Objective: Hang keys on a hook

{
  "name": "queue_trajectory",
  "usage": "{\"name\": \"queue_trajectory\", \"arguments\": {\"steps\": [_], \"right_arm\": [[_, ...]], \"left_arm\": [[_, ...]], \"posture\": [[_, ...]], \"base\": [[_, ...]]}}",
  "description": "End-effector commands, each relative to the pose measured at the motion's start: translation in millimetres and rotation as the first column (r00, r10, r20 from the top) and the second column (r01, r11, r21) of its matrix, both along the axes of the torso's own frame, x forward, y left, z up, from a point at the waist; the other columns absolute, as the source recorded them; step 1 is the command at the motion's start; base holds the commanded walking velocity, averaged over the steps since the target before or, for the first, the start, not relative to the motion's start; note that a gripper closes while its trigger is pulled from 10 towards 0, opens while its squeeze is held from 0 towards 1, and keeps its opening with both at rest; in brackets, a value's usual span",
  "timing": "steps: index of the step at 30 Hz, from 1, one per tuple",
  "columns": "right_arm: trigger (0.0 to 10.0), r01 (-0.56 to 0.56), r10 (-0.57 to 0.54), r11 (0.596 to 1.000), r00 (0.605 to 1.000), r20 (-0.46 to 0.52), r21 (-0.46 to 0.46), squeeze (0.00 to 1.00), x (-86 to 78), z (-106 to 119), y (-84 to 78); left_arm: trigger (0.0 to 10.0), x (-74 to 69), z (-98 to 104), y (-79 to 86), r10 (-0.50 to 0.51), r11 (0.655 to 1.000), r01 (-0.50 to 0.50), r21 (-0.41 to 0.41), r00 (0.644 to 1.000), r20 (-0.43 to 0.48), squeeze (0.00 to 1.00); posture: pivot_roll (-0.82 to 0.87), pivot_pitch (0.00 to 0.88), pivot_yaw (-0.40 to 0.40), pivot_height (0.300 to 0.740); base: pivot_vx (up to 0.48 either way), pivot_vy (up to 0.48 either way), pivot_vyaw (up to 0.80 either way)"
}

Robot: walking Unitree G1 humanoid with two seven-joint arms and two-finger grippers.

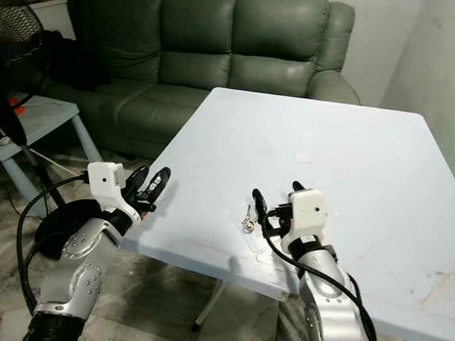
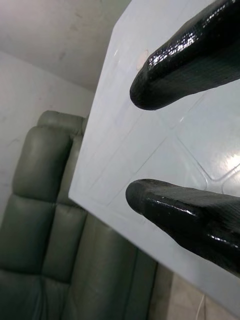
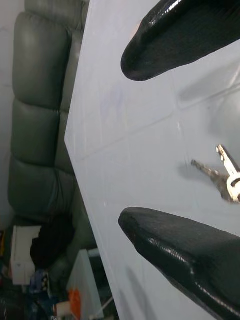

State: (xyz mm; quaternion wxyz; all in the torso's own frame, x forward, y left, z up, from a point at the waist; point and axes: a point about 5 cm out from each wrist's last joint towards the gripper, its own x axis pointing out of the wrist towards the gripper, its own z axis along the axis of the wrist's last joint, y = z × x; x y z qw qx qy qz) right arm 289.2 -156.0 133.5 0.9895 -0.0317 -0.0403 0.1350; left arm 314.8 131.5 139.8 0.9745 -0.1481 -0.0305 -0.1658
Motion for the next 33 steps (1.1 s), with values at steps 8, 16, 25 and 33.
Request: {"name": "queue_trajectory", "arguments": {"steps": [8, 16, 25, 33], "right_arm": [[10.0, 0.070, -0.077, 0.992, 0.995, -0.068, -0.101, 0.00, 17.4, -3.7, -5.5], [10.0, 0.090, -0.110, 0.984, 0.986, -0.125, -0.156, 0.00, 24.7, -12.0, 3.1], [10.0, 0.023, -0.048, 0.989, 0.985, -0.169, -0.148, 0.00, 19.3, -21.2, 16.9], [10.0, 0.009, -0.040, 0.987, 0.981, -0.191, -0.162, 0.00, 12.6, -24.9, 20.2]], "left_arm": [[10.0, -11.7, -0.6, -10.0, -0.054, 0.998, 0.053, 0.036, 0.998, 0.042, 0.00], [10.0, -19.2, -5.7, -18.6, -0.076, 0.996, 0.074, 0.054, 0.997, 0.027, 0.00], [10.0, -27.7, -9.0, -24.1, -0.110, 0.992, 0.109, 0.057, 0.994, 0.014, 0.00], [10.0, -34.4, -10.4, -25.7, -0.124, 0.991, 0.123, 0.060, 0.992, 0.004, 0.00]], "posture": [[0.11, 0.000, 0.045, 0.740], [0.12, 0.000, 0.034, 0.740], [0.11, 0.000, 0.035, 0.740], [0.11, 0.000, 0.033, 0.740]], "base": [[0.000, 0.000, 0.00], [0.000, 0.000, 0.00], [0.000, 0.000, 0.00], [0.000, 0.000, 0.00]]}}
